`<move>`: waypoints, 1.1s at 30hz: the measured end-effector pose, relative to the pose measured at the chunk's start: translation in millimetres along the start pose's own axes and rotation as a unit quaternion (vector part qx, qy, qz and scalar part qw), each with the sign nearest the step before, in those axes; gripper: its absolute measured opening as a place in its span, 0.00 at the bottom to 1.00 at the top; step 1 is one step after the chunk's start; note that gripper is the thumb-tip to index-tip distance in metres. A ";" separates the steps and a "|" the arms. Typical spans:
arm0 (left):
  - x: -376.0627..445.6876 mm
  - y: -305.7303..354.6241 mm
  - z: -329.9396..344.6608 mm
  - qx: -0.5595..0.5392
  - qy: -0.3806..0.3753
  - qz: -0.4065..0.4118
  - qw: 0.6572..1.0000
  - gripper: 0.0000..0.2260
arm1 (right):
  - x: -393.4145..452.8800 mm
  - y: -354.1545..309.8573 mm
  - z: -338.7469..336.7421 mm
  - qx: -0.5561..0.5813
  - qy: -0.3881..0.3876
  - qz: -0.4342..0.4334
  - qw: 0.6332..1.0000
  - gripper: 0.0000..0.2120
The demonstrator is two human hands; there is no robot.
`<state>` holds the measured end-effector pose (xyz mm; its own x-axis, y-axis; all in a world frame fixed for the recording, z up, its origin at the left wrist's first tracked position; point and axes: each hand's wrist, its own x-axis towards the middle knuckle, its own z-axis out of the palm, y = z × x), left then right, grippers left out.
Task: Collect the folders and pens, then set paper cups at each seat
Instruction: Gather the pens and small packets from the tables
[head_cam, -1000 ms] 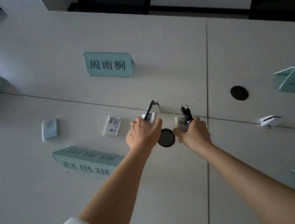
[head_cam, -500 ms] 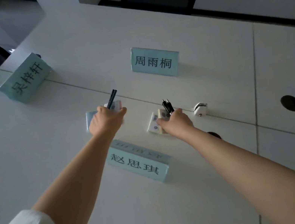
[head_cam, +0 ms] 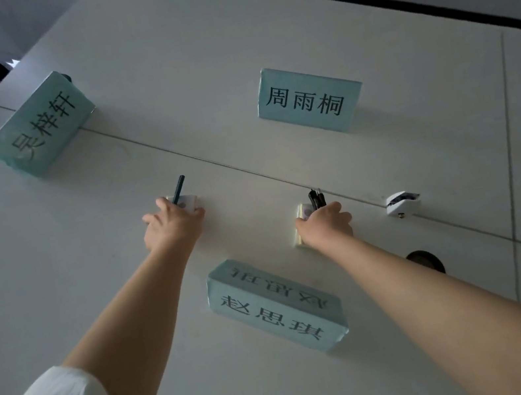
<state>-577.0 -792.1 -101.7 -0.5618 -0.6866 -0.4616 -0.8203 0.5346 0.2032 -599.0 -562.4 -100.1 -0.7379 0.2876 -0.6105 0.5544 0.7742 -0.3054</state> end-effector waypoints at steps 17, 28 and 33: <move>-15.3 -8.9 5.6 -0.068 -0.008 -0.026 0.997 0.29 | -8.3 26.5 -9.5 -0.055 0.002 -0.053 0.997 0.30; -129.7 13.3 -39.9 -0.146 0.033 0.076 0.986 0.24 | -98.4 73.2 -68.1 0.030 0.023 -0.125 0.991 0.31; -206.8 -0.9 -23.2 -0.207 -0.012 0.124 0.970 0.21 | -147.1 124.5 -80.9 0.068 0.048 -0.150 0.985 0.31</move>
<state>-462.6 -662.1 13.6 -0.7489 -0.5481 -0.3725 -0.6356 0.4350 0.6378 -452.6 -462.7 10.8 -0.9062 0.1143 -0.4071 0.3466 0.7522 -0.5604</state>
